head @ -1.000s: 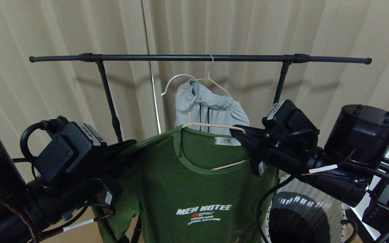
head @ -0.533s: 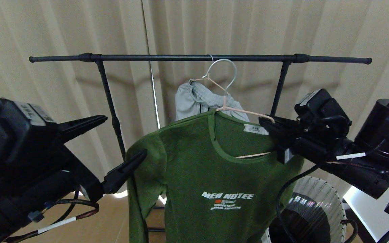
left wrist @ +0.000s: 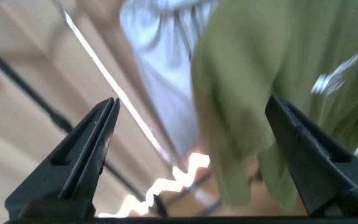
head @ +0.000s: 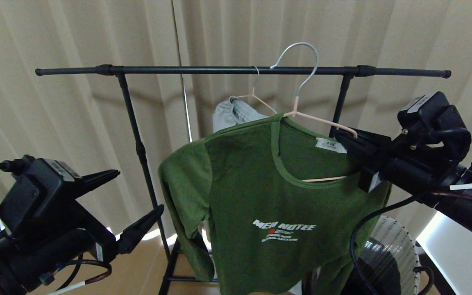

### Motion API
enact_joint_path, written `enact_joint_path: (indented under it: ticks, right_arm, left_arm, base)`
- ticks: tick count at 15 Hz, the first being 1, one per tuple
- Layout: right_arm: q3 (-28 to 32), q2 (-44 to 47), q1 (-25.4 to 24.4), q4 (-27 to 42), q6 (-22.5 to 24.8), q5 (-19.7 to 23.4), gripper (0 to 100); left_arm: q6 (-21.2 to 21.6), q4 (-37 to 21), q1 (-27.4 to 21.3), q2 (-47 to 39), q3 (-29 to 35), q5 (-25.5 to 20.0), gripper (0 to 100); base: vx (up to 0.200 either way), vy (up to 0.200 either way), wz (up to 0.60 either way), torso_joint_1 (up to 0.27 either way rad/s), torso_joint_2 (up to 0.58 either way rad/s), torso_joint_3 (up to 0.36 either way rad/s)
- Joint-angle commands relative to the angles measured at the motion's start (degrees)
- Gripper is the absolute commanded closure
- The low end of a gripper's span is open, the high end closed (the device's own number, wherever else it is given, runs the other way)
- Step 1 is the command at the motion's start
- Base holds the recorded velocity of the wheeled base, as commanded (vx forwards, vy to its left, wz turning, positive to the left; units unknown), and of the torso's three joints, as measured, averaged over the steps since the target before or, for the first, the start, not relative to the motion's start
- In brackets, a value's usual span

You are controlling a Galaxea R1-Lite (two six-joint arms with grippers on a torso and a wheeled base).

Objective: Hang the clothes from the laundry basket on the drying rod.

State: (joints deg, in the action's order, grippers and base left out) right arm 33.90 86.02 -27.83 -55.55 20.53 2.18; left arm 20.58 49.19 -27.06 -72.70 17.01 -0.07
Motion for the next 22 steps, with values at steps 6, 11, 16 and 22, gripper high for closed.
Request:
enact_joint_path:
  ticks: [6,11,16,22]
  right_arm:
    - [-0.1,-2.2,-1.3,-0.2,0.0,1.7,100]
    - [0.6,-2.0,0.5,-0.2,0.0,1.1,100]
    - [1.0,-2.3,5.0,-0.2,0.0,1.1,100]
    - [0.6,-2.3,5.3,0.1,0.0,0.7,100]
  left_arm:
    - [0.0,0.3,0.5,-6.3,3.2,0.1,100]
    - [0.5,0.4,3.5,-5.9,2.7,0.2,100]
    - [1.4,0.4,8.2,-3.4,1.7,0.2,100]
    - [1.4,0.2,7.7,-2.2,1.5,0.5,0]
  base:
    - [0.000,0.000,0.00,0.000,0.00,0.000]
    - [0.000,0.000,0.00,0.000,0.00,0.000]
    - [0.000,0.000,0.00,0.000,0.00,0.000]
    - [0.000,0.000,0.00,0.000,0.00,0.000]
